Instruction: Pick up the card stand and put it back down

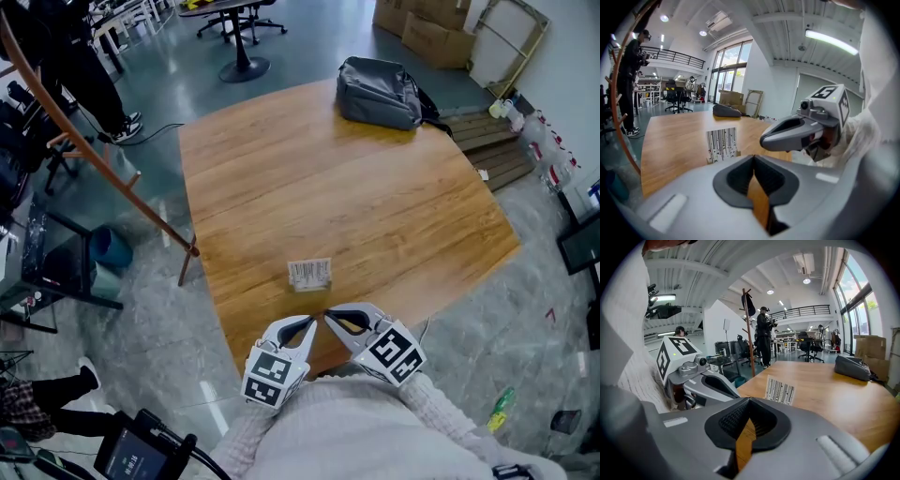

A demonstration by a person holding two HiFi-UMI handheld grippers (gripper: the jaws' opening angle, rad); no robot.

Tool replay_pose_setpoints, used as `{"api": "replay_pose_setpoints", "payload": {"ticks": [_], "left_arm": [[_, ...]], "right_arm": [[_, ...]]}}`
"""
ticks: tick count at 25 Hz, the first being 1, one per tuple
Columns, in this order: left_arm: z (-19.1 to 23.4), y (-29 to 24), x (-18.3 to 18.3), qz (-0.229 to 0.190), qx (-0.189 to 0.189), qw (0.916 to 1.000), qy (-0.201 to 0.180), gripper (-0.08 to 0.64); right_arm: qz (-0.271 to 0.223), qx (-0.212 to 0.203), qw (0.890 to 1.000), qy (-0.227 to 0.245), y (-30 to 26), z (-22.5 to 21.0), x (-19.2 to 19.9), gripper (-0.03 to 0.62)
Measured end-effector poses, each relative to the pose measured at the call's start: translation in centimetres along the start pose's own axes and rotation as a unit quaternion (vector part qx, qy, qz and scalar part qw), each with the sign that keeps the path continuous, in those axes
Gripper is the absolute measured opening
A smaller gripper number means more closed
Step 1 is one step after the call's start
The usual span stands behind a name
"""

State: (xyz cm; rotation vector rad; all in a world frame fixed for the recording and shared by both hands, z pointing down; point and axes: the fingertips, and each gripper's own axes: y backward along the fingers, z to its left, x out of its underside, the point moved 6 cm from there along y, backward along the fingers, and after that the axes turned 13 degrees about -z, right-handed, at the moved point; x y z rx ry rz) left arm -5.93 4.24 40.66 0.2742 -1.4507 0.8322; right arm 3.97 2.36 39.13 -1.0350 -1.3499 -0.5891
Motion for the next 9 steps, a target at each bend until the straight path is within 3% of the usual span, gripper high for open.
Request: {"api": "replay_pose_setpoints", "payload": {"ticks": [9], "left_arm": [[-0.43,0.00,-0.06,0.008,0.002,0.9999,-0.013,0.008]], "right_arm": [[-0.007,0.009,1.000,0.006,0.52,-0.53,-0.48,-0.002]]}}
